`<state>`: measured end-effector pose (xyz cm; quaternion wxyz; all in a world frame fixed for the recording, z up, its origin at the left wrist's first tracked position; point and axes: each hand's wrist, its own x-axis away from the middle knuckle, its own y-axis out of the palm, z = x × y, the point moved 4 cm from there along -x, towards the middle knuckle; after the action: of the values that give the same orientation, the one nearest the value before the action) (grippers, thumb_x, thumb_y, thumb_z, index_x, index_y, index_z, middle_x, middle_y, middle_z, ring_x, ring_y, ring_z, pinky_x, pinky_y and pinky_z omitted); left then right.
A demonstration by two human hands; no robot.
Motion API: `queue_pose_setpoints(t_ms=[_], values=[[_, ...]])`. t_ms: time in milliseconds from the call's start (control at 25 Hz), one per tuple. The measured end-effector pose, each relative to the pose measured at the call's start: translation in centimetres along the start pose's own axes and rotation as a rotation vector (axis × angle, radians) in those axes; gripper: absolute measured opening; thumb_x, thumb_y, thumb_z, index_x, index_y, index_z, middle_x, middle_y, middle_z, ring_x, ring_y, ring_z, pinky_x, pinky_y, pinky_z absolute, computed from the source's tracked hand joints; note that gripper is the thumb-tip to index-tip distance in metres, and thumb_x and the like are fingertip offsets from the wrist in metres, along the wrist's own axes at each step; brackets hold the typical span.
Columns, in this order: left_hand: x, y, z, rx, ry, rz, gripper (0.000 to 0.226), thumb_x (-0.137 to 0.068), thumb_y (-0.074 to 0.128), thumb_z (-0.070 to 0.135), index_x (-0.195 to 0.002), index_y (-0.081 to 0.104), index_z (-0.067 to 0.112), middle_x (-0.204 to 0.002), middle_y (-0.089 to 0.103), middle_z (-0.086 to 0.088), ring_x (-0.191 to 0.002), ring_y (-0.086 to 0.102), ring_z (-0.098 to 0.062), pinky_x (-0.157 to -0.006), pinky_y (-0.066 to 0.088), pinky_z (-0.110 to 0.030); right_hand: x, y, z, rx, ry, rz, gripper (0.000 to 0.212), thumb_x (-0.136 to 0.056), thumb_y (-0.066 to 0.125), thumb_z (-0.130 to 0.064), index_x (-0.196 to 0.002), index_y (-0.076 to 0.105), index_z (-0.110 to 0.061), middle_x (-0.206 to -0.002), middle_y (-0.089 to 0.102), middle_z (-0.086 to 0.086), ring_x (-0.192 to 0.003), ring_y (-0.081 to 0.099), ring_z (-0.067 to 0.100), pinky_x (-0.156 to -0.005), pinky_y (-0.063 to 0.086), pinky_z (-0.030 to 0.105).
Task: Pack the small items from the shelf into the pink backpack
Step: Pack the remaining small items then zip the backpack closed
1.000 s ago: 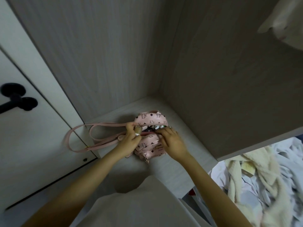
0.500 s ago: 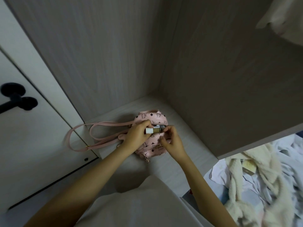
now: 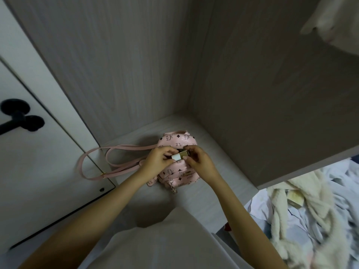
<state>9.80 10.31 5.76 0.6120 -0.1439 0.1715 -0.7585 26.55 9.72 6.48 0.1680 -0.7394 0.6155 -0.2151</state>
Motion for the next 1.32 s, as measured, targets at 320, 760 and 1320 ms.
queue_pose_setpoints(t_ms=[320,760,1320], values=[[0.8,-0.9,0.9,-0.277,0.25,0.194,0.028,-0.068,0.069,-0.009,-0.092,0.067,0.006,-0.096,0.065,-0.003,-0.088,0.059,-0.018,-0.076,0.049,-0.026,-0.8,0.0,-1.8,0.298,-0.155,-0.006,0.028,-0.085,0.062,-0.01,-0.112,0.062,-0.015,-0.111,0.063,0.001,-0.097,0.062,0.019,-0.087,0.049,0.035],[0.1,-0.5,-0.4,-0.182,0.149,0.186,0.027,-0.068,0.072,-0.011,-0.09,0.07,0.004,-0.099,0.067,-0.006,-0.084,0.064,-0.023,-0.073,0.056,-0.037,-0.6,0.7,-0.7,0.489,-0.203,0.098,0.037,-0.089,0.054,-0.014,-0.126,0.058,-0.013,-0.115,0.061,0.006,-0.102,0.057,0.025,-0.088,0.045,0.035],[-0.4,-0.6,-0.7,-0.39,0.006,0.328,0.014,-0.076,0.075,0.014,-0.086,0.065,0.013,-0.09,0.065,0.001,-0.081,0.062,-0.018,-0.06,0.039,-0.022,-3.1,-0.3,-1.6,0.559,-0.115,0.16,0.038,-0.084,0.055,-0.007,-0.121,0.049,-0.014,-0.119,0.043,0.007,-0.079,0.057,0.03,-0.055,0.036,0.031]])
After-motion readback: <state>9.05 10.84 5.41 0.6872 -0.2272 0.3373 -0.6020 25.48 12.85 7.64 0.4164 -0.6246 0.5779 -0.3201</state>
